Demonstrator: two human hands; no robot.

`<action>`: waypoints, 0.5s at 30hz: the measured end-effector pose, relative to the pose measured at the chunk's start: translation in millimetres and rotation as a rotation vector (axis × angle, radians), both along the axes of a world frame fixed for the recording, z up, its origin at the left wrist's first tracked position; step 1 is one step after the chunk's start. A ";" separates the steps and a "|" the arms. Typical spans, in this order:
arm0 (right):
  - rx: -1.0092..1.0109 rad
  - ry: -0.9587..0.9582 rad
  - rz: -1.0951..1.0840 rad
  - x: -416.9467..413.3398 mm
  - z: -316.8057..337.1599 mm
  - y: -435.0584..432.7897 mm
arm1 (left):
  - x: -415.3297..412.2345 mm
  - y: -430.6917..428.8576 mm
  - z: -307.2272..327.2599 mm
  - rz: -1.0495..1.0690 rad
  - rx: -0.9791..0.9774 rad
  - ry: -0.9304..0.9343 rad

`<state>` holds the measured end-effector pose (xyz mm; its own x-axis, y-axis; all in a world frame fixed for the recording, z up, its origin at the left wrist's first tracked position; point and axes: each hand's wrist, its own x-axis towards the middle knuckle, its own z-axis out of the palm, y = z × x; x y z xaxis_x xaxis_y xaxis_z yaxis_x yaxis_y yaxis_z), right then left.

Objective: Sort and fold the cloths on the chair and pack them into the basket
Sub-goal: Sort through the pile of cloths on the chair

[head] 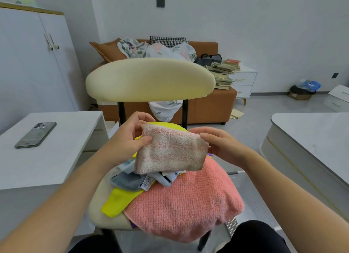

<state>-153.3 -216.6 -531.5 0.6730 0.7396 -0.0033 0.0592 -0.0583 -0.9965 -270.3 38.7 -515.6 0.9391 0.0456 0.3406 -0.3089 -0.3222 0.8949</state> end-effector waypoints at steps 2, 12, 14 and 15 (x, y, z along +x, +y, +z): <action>-0.041 -0.011 0.008 0.2 0.8 0.4 | 0.8 -0.7 -1.3 0.004 -0.007 0.007; -0.222 -0.109 0.011 -1.0 -6.4 10.0 | 15.1 2.5 -31.8 0.254 -0.027 0.273; -0.212 -0.083 -0.029 -2.0 -13.1 14.1 | 18.1 -0.5 -43.5 0.322 -0.023 0.349; -0.202 -0.068 -0.048 -2.5 -16.1 15.7 | 18.6 -2.7 -46.2 0.340 -0.038 0.384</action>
